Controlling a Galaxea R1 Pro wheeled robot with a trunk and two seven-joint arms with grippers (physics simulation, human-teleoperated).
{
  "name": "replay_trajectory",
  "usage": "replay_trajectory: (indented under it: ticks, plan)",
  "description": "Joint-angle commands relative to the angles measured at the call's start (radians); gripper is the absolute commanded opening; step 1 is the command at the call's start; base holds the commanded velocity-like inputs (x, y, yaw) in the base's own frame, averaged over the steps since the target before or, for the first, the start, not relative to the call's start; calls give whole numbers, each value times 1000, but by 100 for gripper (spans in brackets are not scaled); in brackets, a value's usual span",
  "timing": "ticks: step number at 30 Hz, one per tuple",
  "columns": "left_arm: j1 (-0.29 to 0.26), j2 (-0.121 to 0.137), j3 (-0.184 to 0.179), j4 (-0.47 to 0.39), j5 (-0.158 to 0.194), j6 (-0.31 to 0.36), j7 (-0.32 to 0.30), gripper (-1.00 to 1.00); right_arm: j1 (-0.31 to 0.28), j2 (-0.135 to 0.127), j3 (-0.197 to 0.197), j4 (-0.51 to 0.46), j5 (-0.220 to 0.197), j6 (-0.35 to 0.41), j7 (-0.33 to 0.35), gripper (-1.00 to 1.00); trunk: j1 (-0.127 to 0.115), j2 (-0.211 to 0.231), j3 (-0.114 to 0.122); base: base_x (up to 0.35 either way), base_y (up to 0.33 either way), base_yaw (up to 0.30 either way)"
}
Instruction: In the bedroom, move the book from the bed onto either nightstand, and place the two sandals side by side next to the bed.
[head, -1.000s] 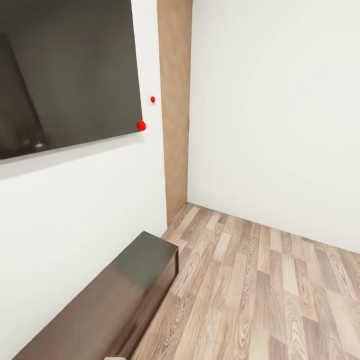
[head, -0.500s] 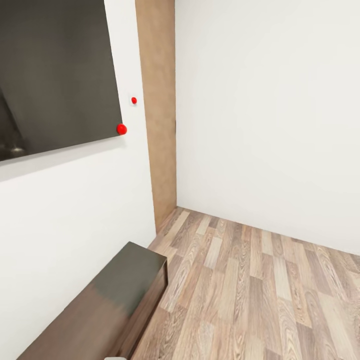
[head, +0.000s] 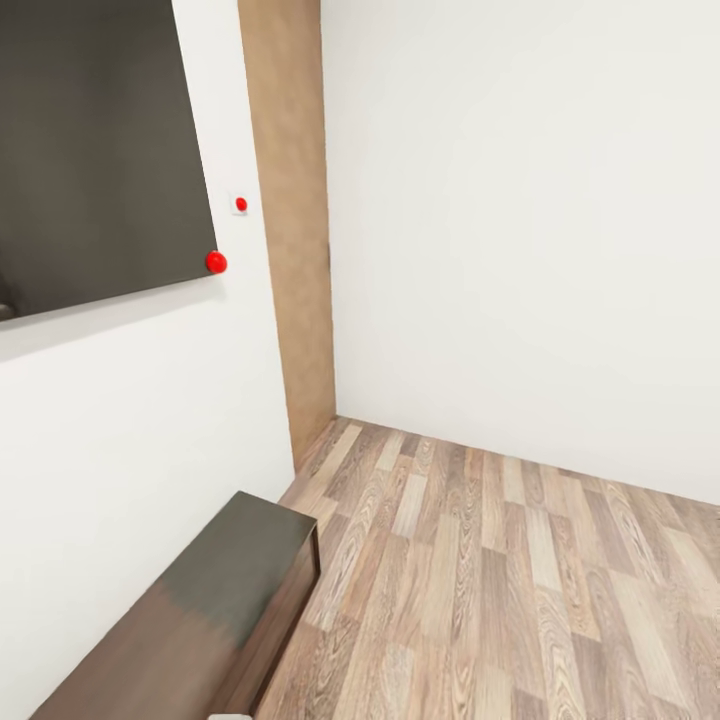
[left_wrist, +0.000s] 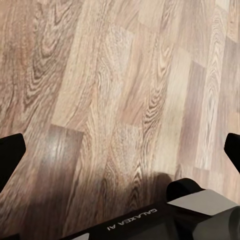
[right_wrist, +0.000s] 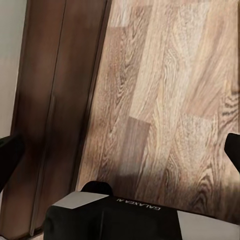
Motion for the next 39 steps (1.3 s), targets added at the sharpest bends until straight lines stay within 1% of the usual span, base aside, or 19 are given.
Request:
replay_trajectory:
  ticks: [1, 5, 8, 9, 10, 11, 12, 14, 16, 29, 35, 37, 39]
  plan:
    - [-1, 0, 7, 1, -11, -7, -3, 100, -1, 0, -6, 1, 5, -1, 3, 100, 0, -1, 0, 0, 0, -149]
    - [-1, 3, 7, 1, -10, -6, -12, 100, -1, 0, -6, 1, 5, -2, 3, 100, 0, -1, 2, 0, 0, -149]
    - [-1, 5, 8, 1, -9, -5, -35, 100, -1, 0, -6, 1, 5, -1, 3, 100, 0, -1, 3, 0, 0, -148]
    - [-1, 6, 9, 1, -9, -5, -70, 100, -1, 0, -6, 1, 5, -1, 3, 100, 0, -1, 4, 0, 0, -147]
    - [-1, 6, 9, 1, -9, -4, -85, 100, -1, 0, -6, 1, 5, -1, 3, 100, 0, -1, 4, 0, 0, -147]
    - [-1, 7, 9, 1, -10, -4, -118, 100, -1, 0, -6, 1, 5, -1, 4, 100, 0, -1, 5, 0, 0, -146]
    - [-1, 9, 8, 0, -10, -3, -135, 100, -1, 0, -6, 1, 5, -1, 4, 100, 0, -1, 5, 0, 0, -146]
    - [-1, 16, 8, 1, -10, -3, -191, 100, -1, 0, -6, 1, 5, -1, 4, 100, 0, -1, 6, 0, 0, -146]
    - [-1, 19, 8, 0, -10, -3, -205, 100, -1, 0, -6, 1, 5, -1, 4, 100, 0, -1, 8, 0, 0, -145]
    - [-1, 20, 7, 1, -11, -4, -212, 100, -1, 0, -6, 1, 5, -1, 4, 100, 0, -1, 15, 3, -2, -145]
    - [-1, 20, 6, 1, -11, -6, -211, 100, -1, 0, -6, 1, 5, -1, 4, 100, 0, -1, 18, 162, -111, -143]
    - [-1, 20, 6, 1, -11, -7, -203, 100, -1, 0, -6, 1, 5, -1, 4, 100, 0, -1, 19, 97, -58, -142]
    - [-1, 19, 6, 1, -11, -7, -178, 100, -1, 0, -6, 1, 5, -1, 5, 100, 0, -1, 20, 40, -24, -141]
